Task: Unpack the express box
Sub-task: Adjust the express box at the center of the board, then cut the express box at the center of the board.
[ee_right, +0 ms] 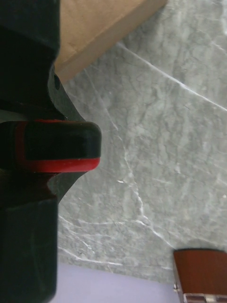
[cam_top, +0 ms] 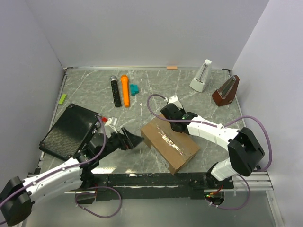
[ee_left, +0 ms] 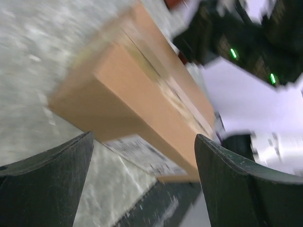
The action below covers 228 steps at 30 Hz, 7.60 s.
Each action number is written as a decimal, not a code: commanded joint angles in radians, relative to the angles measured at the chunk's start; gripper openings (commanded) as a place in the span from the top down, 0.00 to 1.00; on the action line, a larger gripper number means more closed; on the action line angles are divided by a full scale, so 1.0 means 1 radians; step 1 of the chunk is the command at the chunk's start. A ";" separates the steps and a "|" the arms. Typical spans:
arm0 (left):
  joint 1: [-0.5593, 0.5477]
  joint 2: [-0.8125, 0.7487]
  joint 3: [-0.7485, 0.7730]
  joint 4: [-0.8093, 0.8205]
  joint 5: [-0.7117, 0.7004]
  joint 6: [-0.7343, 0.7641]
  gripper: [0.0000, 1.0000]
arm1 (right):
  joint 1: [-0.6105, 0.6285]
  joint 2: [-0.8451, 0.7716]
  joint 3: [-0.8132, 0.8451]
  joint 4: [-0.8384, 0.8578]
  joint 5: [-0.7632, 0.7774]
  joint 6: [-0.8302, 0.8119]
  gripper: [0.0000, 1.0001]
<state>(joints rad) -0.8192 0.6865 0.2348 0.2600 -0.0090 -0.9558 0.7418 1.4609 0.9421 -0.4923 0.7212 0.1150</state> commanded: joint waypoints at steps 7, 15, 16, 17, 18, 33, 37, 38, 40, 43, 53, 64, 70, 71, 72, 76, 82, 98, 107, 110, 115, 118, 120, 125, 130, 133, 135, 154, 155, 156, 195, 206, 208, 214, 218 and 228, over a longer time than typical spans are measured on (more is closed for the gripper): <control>-0.149 0.366 0.113 0.276 0.261 0.112 0.15 | 0.033 0.081 0.050 -0.066 -0.094 0.028 1.00; -0.156 0.472 0.138 0.240 0.178 0.097 0.17 | 0.065 0.114 0.076 -0.040 -0.180 0.041 1.00; -0.155 0.464 0.135 0.233 0.147 0.095 0.16 | 0.073 0.119 0.086 -0.040 -0.189 0.041 1.00; -0.155 0.456 0.136 0.222 0.121 0.097 0.16 | 0.082 0.125 0.096 -0.042 -0.195 0.040 1.00; -0.153 0.447 0.136 0.207 0.101 0.098 0.15 | 0.090 0.133 0.107 -0.043 -0.200 0.041 1.00; -0.012 0.271 0.112 -0.014 -0.068 0.078 0.12 | 0.180 0.286 0.325 -0.066 -0.237 0.012 1.00; -0.012 0.193 0.152 -0.108 -0.089 0.103 0.12 | 0.176 0.222 0.316 -0.062 -0.140 0.021 1.00; -0.014 0.165 0.164 -0.140 -0.097 0.110 0.11 | 0.176 0.181 0.310 -0.051 -0.112 0.025 1.00; -0.014 0.104 0.199 -0.207 -0.132 0.130 0.11 | 0.176 0.080 0.299 -0.022 -0.062 0.028 1.00; -0.012 0.033 0.253 -0.310 -0.199 0.172 0.09 | 0.186 -0.039 0.288 0.047 -0.026 0.025 1.00; -0.011 0.168 0.399 -0.551 -0.470 0.235 0.13 | 0.229 -0.306 -0.093 0.829 -0.293 -0.101 1.00; -0.011 0.222 0.311 -0.427 -0.497 0.233 0.22 | 0.235 -0.214 -0.212 1.288 -0.347 -0.138 1.00; -0.006 0.286 0.307 -0.360 -0.514 0.209 0.20 | 0.235 -0.100 -0.157 1.345 -0.373 -0.172 1.00; -0.006 0.301 0.310 -0.352 -0.510 0.209 0.20 | 0.235 -0.088 -0.154 1.353 -0.379 -0.170 1.00; -0.006 0.314 0.311 -0.344 -0.505 0.210 0.20 | 0.235 -0.073 -0.151 1.359 -0.385 -0.169 1.00; -0.005 0.352 0.311 -0.331 -0.496 0.198 0.20 | 0.235 -0.028 -0.137 1.368 -0.391 -0.152 1.00; 0.000 0.364 0.302 -0.327 -0.491 0.187 0.19 | 0.235 0.015 -0.131 1.393 -0.382 -0.132 1.00; 0.005 0.369 0.293 -0.338 -0.493 0.167 0.19 | 0.235 0.078 -0.095 1.384 -0.345 -0.127 1.00; 0.008 0.395 0.301 -0.337 -0.487 0.160 0.20 | 0.238 0.052 -0.135 1.359 -0.345 -0.123 1.00; 0.008 0.400 0.302 -0.338 -0.483 0.154 0.20 | 0.238 0.044 -0.150 1.364 -0.350 -0.117 1.00; 0.008 0.403 0.304 -0.338 -0.480 0.146 0.21 | 0.241 0.039 -0.157 1.362 -0.356 -0.090 1.00; 0.008 0.401 0.301 -0.343 -0.488 0.140 0.20 | 0.241 0.044 -0.147 1.330 -0.362 -0.083 1.00; 0.009 0.401 0.299 -0.341 -0.491 0.140 0.20 | 0.243 0.038 -0.154 1.325 -0.365 -0.075 1.00; 0.012 0.421 0.305 -0.343 -0.493 0.127 0.21 | 0.249 0.013 -0.167 1.296 -0.353 -0.055 1.00; 0.012 0.436 0.308 -0.343 -0.487 0.117 0.21 | 0.257 -0.005 -0.175 1.287 -0.327 -0.035 1.00; 0.011 0.436 0.310 -0.347 -0.490 0.114 0.22 | 0.258 0.003 -0.151 1.241 -0.324 -0.041 1.00; 0.011 0.435 0.313 -0.352 -0.496 0.112 0.21 | 0.261 0.001 -0.143 1.213 -0.318 -0.037 1.00; 0.023 0.524 0.368 -0.441 -0.542 0.029 0.35 | 0.303 -0.106 -0.167 1.025 -0.238 0.000 1.00; 0.023 0.530 0.371 -0.441 -0.540 0.028 0.36 | 0.304 -0.109 -0.170 1.017 -0.238 0.003 1.00; 0.023 0.535 0.373 -0.443 -0.540 0.025 0.36 | 0.306 -0.114 -0.173 1.008 -0.238 0.006 1.00; 0.025 0.522 0.356 -0.438 -0.513 0.012 0.36 | 0.283 0.033 -0.066 1.192 -0.206 -0.106 1.00; 0.025 0.547 0.376 -0.443 -0.519 0.017 0.36 | 0.280 0.001 -0.138 1.152 -0.172 -0.106 1.00; 0.023 0.550 0.376 -0.443 -0.517 0.017 0.36 | 0.280 -0.011 -0.160 1.160 -0.169 -0.106 1.00; 0.026 0.561 0.374 -0.443 -0.513 0.011 0.36 | 0.281 -0.034 -0.189 1.166 -0.166 -0.104 1.00; 0.026 0.561 0.371 -0.441 -0.510 0.009 0.36 | 0.278 -0.048 -0.197 1.163 -0.174 -0.101 1.00; 0.035 0.562 0.385 -0.450 -0.506 -0.001 0.38 | 0.286 -0.088 -0.206 0.996 -0.180 -0.043 1.00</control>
<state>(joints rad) -0.8043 1.2091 0.6231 -0.0689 -0.5091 -0.9653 1.0294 1.4372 0.7605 0.6380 0.5156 0.0467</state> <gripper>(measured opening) 0.631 0.314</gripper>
